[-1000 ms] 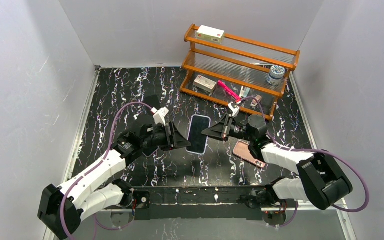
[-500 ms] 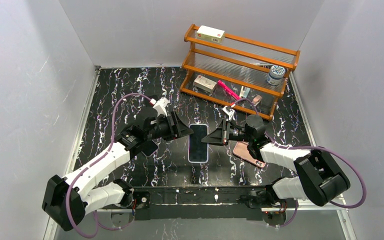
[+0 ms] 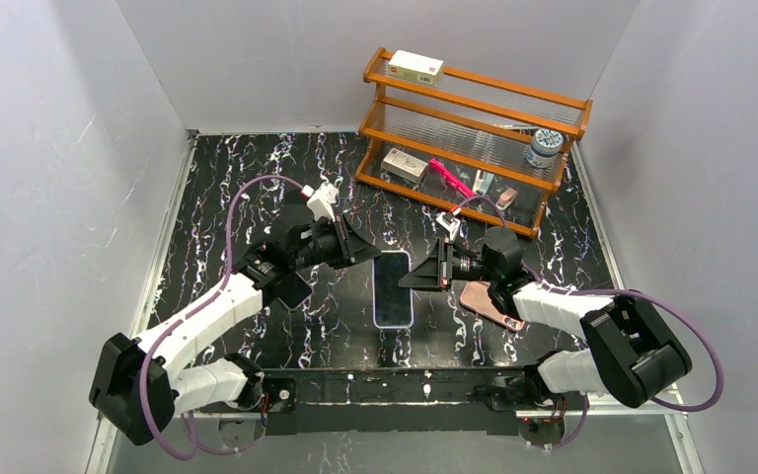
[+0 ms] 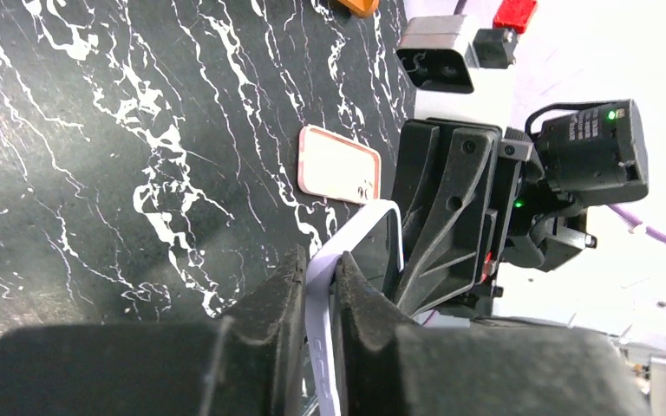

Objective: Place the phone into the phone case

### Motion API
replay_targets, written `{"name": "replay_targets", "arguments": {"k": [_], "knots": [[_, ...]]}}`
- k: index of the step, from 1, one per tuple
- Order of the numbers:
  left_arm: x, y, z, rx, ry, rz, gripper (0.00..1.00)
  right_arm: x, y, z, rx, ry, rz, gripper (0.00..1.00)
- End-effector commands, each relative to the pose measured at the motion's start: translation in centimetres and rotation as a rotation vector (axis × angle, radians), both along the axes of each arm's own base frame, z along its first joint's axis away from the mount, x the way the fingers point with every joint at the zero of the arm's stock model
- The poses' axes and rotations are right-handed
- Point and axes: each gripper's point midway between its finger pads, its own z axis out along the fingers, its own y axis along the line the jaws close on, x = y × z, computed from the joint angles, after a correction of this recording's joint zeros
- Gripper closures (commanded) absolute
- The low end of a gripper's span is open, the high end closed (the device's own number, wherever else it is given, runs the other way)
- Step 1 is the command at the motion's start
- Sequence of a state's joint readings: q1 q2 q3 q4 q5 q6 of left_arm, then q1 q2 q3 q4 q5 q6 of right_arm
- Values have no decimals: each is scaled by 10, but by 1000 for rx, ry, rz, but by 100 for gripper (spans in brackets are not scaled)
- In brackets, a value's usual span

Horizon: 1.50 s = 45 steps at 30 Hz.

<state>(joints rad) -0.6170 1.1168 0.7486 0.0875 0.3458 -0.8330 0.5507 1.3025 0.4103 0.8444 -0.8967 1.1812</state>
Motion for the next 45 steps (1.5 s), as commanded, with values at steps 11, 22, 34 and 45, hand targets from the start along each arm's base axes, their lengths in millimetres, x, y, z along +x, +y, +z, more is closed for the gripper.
{"name": "replay_targets", "arguments": {"k": [11, 22, 34, 45], "knots": [[2, 18, -7, 123, -46, 25, 100, 9, 5, 21, 36, -98, -20, 99], [0, 29, -5, 175, -51, 48, 52, 16, 8, 14, 15, -99, -38, 99], [-6, 5, -12, 43, 19, -21, 51, 20, 12, 21, 26, -112, -36, 99], [-9, 2, -12, 0, 26, -25, 96, 32, 15, 0, -42, -83, -79, 99]]}}
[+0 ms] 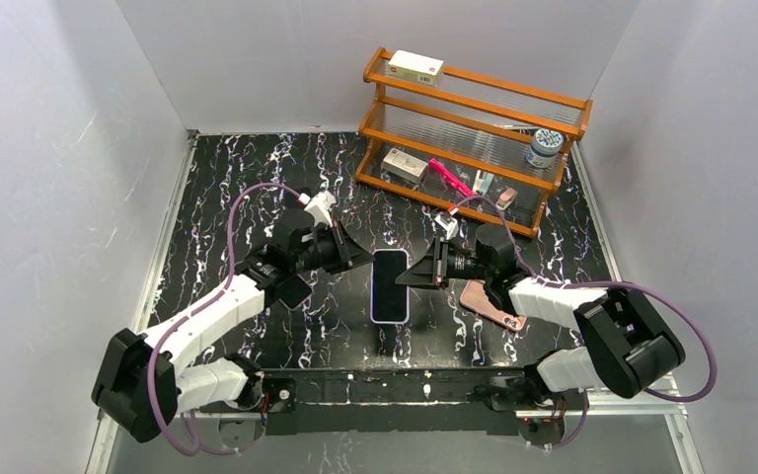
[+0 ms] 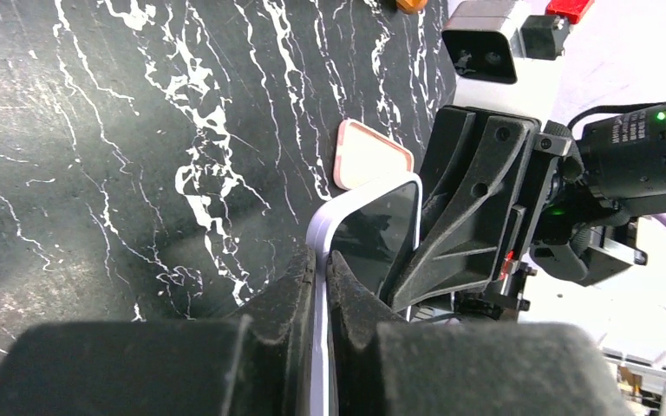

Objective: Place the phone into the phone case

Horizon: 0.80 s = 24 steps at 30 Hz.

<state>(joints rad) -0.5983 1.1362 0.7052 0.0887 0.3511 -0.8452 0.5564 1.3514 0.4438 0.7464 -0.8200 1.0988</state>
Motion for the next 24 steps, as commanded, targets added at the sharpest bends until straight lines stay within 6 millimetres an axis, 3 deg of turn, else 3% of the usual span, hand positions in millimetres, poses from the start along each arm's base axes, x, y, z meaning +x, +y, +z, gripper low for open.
{"name": "replay_targets", "arguments": {"k": [1, 4, 7, 10, 17, 24], "knots": [[-8, -2, 13, -11, -43, -37, 96, 17, 10, 20, 21, -100, -21, 99], [-6, 4, 12, 44, -64, -31, 89, 22, 10, 12, -12, -104, -39, 99], [-5, 15, 5, 119, -59, -7, 58, 30, 11, 5, -55, -110, -54, 99], [-1, 29, 1, 188, -75, 45, 38, 44, 12, -8, -131, -105, -87, 99], [9, 103, -29, 510, 6, 303, 3, 80, 26, -33, -279, -57, -84, 99], [15, 142, -35, 540, 74, 410, 2, 100, 49, -42, -274, -7, -40, 99]]}}
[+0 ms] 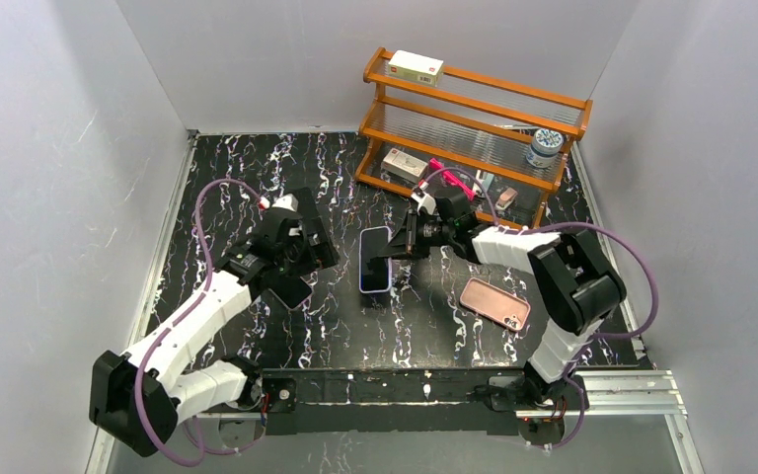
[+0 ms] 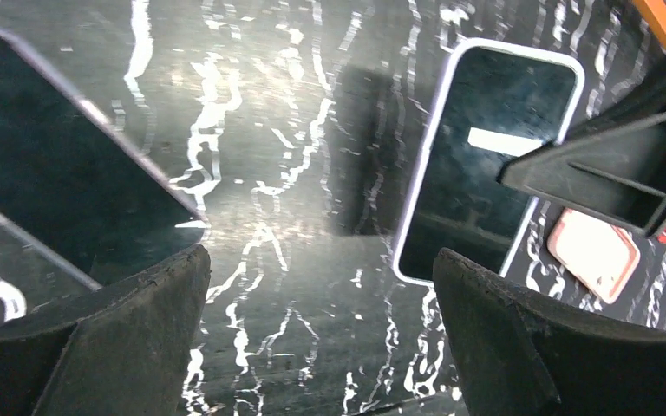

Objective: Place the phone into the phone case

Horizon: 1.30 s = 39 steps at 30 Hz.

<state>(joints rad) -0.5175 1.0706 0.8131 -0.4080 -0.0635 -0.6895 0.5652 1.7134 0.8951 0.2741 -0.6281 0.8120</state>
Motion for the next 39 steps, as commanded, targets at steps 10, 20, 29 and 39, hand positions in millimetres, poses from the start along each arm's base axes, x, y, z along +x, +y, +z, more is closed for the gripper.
{"name": "replay_targets", "arguments": {"k": [10, 20, 29, 39], "knots": [[4, 50, -11, 87, 59, 159, 2, 12, 51, -15, 64, 14, 80, 99], [7, 54, -8, 72, 40, 191, 2, 60, 72, -33, -4, -78, 46, 99], [28, 64, 0, 141, 23, 248, 2, 88, 71, -69, -109, -82, -31, 86], [102, 76, 10, 300, -2, 330, 2, 82, 44, -35, -246, -143, -51, 17]]}}
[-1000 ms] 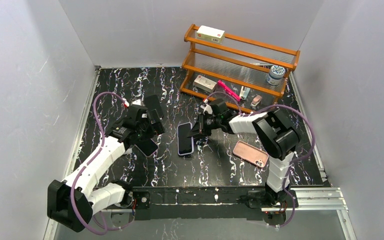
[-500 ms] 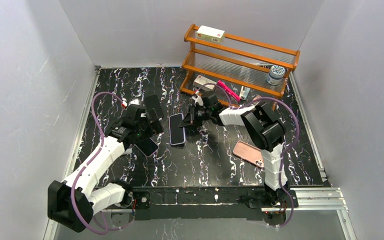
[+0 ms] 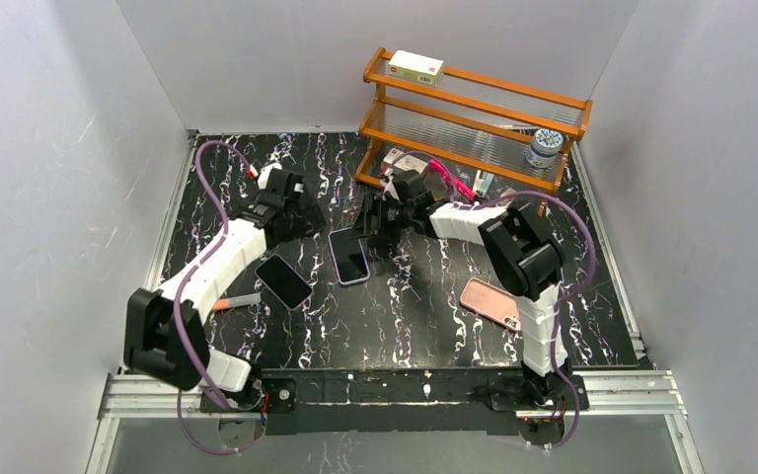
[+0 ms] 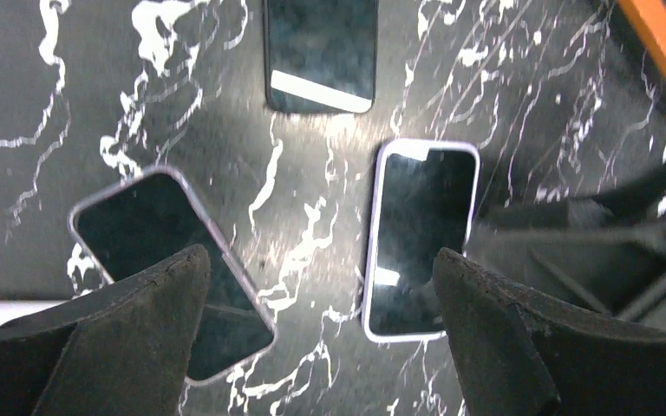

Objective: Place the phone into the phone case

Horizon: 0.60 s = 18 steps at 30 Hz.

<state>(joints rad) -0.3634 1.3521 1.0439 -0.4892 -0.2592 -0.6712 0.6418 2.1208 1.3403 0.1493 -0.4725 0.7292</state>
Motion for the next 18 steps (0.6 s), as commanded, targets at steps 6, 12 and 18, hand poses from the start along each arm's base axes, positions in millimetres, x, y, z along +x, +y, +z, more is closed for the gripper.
{"name": "replay_targets", "arguments": {"k": [6, 12, 18], "knots": [[69, 24, 0, 147, -14, 84, 2, -24, -49, 54, -93, -149, -20, 1], [95, 24, -40, 164, 79, 80, 3, -52, -76, 81, -82, -220, -35, 1], [110, 17, -66, 166, 123, 48, 2, -61, -91, 104, -70, -295, -62, 1]]}}
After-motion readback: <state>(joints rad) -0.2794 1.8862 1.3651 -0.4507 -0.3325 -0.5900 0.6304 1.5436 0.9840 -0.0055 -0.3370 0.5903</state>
